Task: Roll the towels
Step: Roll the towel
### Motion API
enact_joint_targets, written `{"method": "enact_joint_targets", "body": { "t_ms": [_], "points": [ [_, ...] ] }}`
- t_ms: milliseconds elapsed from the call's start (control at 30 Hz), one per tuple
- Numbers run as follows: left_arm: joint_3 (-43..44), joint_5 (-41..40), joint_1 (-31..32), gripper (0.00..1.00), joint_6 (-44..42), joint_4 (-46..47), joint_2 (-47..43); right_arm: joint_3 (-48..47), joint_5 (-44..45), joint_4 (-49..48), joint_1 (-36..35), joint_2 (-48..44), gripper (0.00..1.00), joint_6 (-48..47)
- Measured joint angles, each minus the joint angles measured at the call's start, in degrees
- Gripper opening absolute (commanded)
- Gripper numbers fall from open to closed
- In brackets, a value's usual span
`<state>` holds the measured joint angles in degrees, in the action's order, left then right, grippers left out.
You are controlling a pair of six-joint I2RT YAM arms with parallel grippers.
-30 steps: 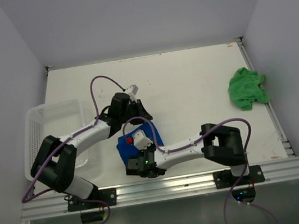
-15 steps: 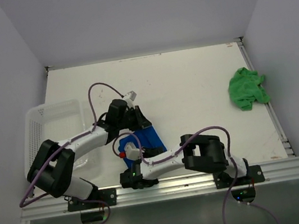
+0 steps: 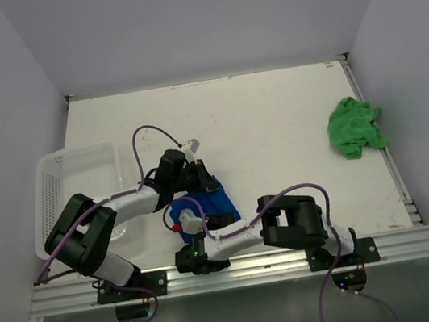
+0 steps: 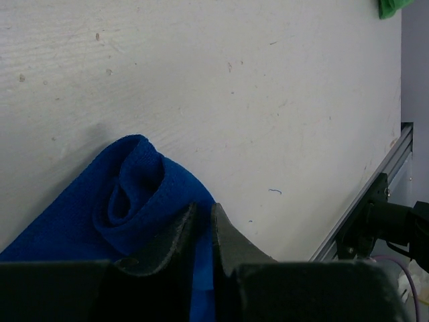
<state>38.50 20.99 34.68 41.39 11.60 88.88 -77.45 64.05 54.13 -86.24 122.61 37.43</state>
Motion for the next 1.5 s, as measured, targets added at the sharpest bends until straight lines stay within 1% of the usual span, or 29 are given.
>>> {"method": "enact_joint_targets", "body": {
  "t_ms": [167, 233, 367, 400, 433, 500, 533, 567, 667, 800, 967, 1067, 1100, 1200, 1233, 1300, 1400, 1500],
  "points": [
    [-1.49, -0.22, 0.0, 0.18, 0.0, 1.42, 0.17, 1.81, 0.9, -2.05, -0.24, -0.61, 0.0, -0.22],
    [-2.08, -0.37, 0.0, 0.17, 0.0, 1.95, 0.17, 2.73, 0.9, -3.21, -0.39, -1.53, 0.04, -0.22],
    [-2.91, -0.48, 0.0, 0.17, -0.02, 2.95, 0.24, 5.09, 0.52, -5.99, -0.44, -3.72, 0.15, -0.07],
    [-2.95, -0.48, 0.0, 0.15, 0.0, 3.21, 0.35, 5.49, 0.44, -6.58, -0.44, -4.24, 0.17, 0.04],
    [-3.02, -0.5, 0.0, 0.14, 0.0, 3.45, 0.52, 5.88, 0.2, -7.23, -0.44, -4.76, 0.22, 0.2],
    [-3.02, -0.66, 0.0, 0.13, 0.0, 4.02, 1.31, 6.34, -0.61, -8.31, -0.33, -5.9, 0.27, 0.72],
    [-3.02, -0.68, 0.0, 0.13, 0.02, 4.2, 1.7, 6.43, -0.83, -8.7, -0.2, -6.4, 0.34, 1.07],
    [-3.02, -0.68, 0.0, 0.13, 0.04, 4.5, 2.14, 6.45, -1.05, -8.92, -0.13, -6.67, 0.38, 1.33],
    [-3.02, -0.66, 0.02, 0.13, 0.04, 5.27, 2.73, 6.73, -2.12, -9.53, -0.07, -8.04, 0.45, 2.4],
    [-3.13, -0.68, 0.02, 0.13, 0.04, 5.51, 2.73, 8.39, -4.33, -11.13, 0.22, -12.09, 0.5, 3.93],
    [-3.23, -0.76, 0.02, 0.13, 0.04, 5.66, 2.73, 11.15, -7.32, -13.81, 1.33, -18.91, 0.55, 5.38],
    [-3.5, -0.81, 0.02, 0.12, 0.04, 6.1, 2.73, 14.05, -9.33, -16.57, 2.47, -23.65, 0.55, 6.12],
    [-3.56, -0.81, 0.02, 0.12, 0.04, 6.23, 2.73, 15.3, -10.05, -17.59, 2.91, -25.29, 0.55, 6.32],
    [-4.0, -0.85, 0.04, 0.12, 0.04, 6.8, 2.6, 19.98, -12.44, -21.33, 4.24, -30.42, 0.49, 6.99],
    [-4.2, -0.9, 0.07, 0.12, 0.04, 6.97, 2.45, 21.86, -13.49, -23.04, 4.83, -32.28, 0.45, 7.19],
    [-4.59, -1.05, 0.07, 0.12, 0.07, 7.04, 2.1, 26.1, -16.13, -27.28, 6.6, -36.41, 0.42, 7.65],
    [-4.9, -1.31, 0.11, 0.12, 0.04, 7.04, 1.73, 32.63, -20.44, -34.05, 10.25, -42.66, 0.42, 8.24],
    [-5.22, -1.4, 0.17, 0.12, 0.07, 7.17, 1.51, 38.38, -24.79, -39.89, 13.49, -47.87, 0.45, 8.46]
  ]
}}
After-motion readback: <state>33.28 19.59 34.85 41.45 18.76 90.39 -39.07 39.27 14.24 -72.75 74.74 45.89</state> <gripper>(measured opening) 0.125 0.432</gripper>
